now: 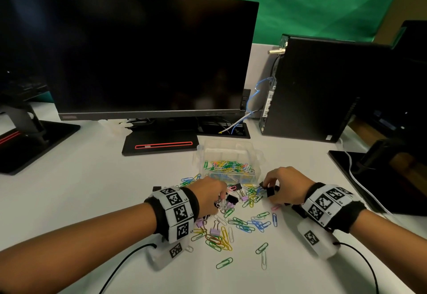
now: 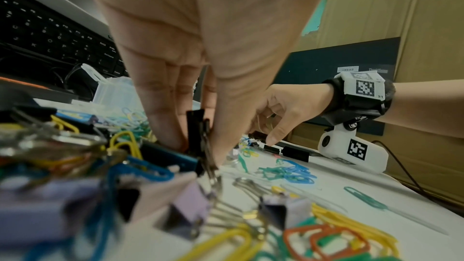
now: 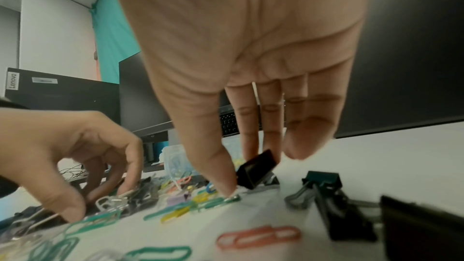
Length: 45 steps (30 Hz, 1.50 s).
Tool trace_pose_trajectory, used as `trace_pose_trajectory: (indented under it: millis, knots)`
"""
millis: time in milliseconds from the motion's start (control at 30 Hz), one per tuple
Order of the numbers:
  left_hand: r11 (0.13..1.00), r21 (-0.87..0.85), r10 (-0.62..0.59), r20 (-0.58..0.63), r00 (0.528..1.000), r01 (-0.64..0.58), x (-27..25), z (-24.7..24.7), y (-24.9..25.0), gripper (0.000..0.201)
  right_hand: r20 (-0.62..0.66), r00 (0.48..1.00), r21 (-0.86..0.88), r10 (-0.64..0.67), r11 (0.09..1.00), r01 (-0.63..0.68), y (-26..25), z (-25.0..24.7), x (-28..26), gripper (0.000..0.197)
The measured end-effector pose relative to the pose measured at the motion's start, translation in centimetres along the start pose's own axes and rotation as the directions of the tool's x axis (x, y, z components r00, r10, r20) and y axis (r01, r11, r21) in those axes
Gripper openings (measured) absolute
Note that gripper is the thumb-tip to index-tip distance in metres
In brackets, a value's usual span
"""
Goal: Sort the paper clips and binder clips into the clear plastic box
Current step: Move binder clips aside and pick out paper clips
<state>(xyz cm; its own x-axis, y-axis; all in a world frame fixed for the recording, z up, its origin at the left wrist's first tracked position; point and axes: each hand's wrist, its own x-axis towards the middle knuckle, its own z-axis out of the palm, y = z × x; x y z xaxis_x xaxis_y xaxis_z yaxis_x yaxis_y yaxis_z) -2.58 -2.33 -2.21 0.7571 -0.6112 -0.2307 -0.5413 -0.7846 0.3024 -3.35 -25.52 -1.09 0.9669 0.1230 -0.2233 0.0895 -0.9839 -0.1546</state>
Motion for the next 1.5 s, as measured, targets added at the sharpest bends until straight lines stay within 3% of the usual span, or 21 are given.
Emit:
trace_pose_trajectory:
  millis: [100,233,433,600,800,967,1133,1500]
  knots:
    - [0.999,-0.03,-0.039,0.004,0.999,0.039,0.0,0.2,0.0,0.039,-0.029,0.999,0.002,-0.044,0.999,0.044,0.7,-0.6,-0.2,0.032]
    - [0.997,-0.066,-0.042,-0.018,0.999,0.041,0.0,0.1,-0.1,0.039,-0.07,0.998,0.031,-0.006,0.999,0.008,1.6,-1.3,-0.3,0.033]
    - [0.991,-0.128,-0.045,-0.058,0.997,0.038,-0.2,-1.1,-0.8,0.037,-0.026,0.999,0.096,-0.04,0.994,0.043,2.6,-2.6,-0.5,0.034]
    - [0.986,-0.162,-0.046,-0.138,0.989,0.023,-0.8,-2.7,-1.6,0.034,-0.118,0.992,0.041,0.05,0.998,-0.045,3.8,-2.3,0.5,0.029]
    - [0.993,-0.113,-0.065,-0.213,0.975,0.041,-1.8,-4.8,-3.8,0.028,-0.014,0.993,-0.039,0.116,0.992,-0.116,5.2,-1.3,1.6,0.019]
    - [0.991,-0.026,-0.136,-0.181,0.974,0.134,-2.4,-4.9,-6.6,0.02,-0.036,0.999,-0.056,0.023,0.998,-0.025,4.1,-0.5,2.2,0.02]
    - [0.974,-0.026,-0.225,-0.156,0.962,0.223,-2.2,-4.2,-9.2,0.019,-0.016,0.996,-0.01,-0.082,0.997,0.082,2.4,-0.1,2.4,0.036]
    - [0.966,0.013,-0.257,-0.09,0.962,0.26,-0.9,-3.2,-9.7,0.023,0.061,0.997,-0.112,-0.05,0.992,0.057,1.0,-0.2,3.0,0.028]
